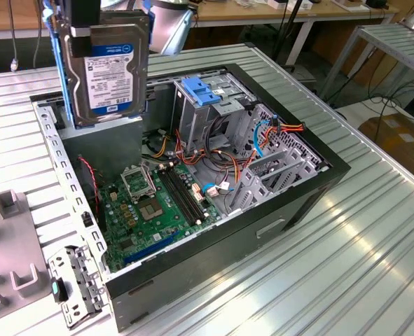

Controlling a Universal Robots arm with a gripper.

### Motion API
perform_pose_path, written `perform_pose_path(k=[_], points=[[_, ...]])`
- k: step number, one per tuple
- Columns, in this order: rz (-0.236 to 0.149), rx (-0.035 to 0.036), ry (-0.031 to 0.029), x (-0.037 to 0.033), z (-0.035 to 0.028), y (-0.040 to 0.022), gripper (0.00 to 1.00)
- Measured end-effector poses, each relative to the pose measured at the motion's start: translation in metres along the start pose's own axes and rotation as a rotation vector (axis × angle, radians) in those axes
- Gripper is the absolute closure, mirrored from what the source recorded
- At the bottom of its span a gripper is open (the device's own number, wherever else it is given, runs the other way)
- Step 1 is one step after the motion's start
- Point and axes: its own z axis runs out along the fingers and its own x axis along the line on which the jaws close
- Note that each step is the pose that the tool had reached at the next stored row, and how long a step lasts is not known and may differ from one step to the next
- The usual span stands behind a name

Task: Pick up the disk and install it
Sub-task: 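Pick up the disk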

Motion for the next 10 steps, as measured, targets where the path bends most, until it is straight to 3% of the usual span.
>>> perform_pose_path(k=[5,8,10], points=[[0.000,-0.0001,0.0001,0.0012,0.0003,-0.0200,0.63],[0.000,0.0000,0.0001,0.0014,0.0005,-0.0269,0.63],[0.000,0.0000,0.0001,0.0014,0.0005,-0.0281,0.63]])
